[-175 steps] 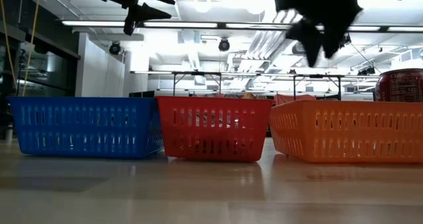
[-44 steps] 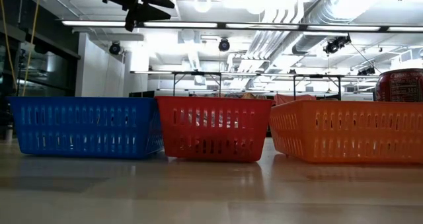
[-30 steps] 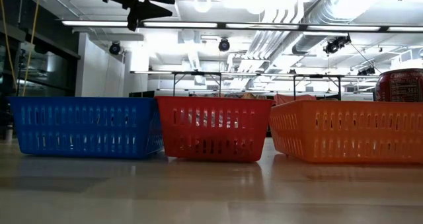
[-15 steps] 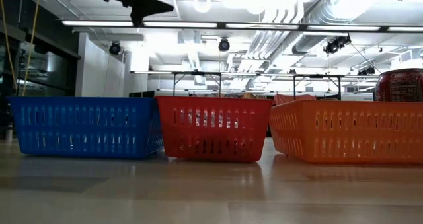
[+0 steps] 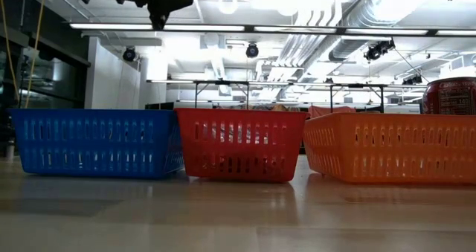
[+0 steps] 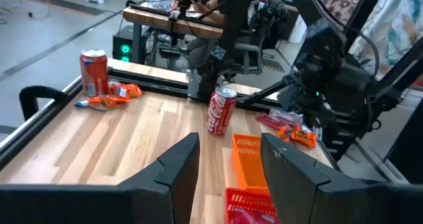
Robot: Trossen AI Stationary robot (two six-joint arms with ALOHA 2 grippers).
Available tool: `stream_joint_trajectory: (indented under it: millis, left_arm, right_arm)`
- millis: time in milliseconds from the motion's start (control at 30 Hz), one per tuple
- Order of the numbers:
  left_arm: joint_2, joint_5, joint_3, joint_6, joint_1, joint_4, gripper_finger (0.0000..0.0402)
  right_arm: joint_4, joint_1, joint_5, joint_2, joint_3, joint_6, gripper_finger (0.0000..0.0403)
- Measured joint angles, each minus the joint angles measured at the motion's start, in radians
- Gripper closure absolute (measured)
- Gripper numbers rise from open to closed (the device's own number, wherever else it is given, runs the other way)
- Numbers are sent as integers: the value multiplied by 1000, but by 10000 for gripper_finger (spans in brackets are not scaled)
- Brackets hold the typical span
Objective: Sort candy
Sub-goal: Put the red candy pack into the red bin
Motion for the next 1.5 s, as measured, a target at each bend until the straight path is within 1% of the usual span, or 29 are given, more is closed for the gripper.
stream_joint_trajectory:
  millis: [133, 233, 333, 533, 767, 833, 900, 967, 1067, 1100, 1267, 1500]
  left_arm:
    - [0, -4, 0, 8, 11, 5, 252]
    - [0, -14, 0, 11, 18, 4, 252]
    - [0, -70, 0, 17, 18, 4, 252]
    - [0, -103, 0, 35, 18, -9, 252]
    - [0, -256, 0, 28, 17, -23, 252]
    - [0, -289, 0, 28, 17, -25, 252]
    - [0, -313, 0, 28, 17, -25, 252]
    - [0, -337, 0, 28, 17, -25, 252]
    - [0, -369, 0, 28, 17, -25, 252]
    - [0, -373, 0, 28, 17, -25, 252]
    - [0, -374, 0, 28, 17, -25, 252]
    - [0, -375, 0, 44, 18, -18, 252]
  right_arm:
    - [-35, -2, -80, 67, 0, -127, 217]
    - [-99, -2, -86, 97, -2, -222, 217]
    - [-46, -2, -92, 104, -31, -313, 217]
    - [134, 19, -81, 104, -115, -337, 217]
    - [157, 63, -82, 103, -169, -357, 219]
    - [169, 70, -77, 103, -180, -378, 231]
    - [177, 72, -73, 101, -184, -401, 259]
    - [177, 73, -68, 101, -184, -419, 301]
    - [179, 74, -57, 101, -185, -430, 378]
    - [179, 75, -52, 101, -185, -435, 390]
    - [167, 77, -27, 100, -168, -455, 400]
    - [69, 77, -3, 101, -57, -537, 402]
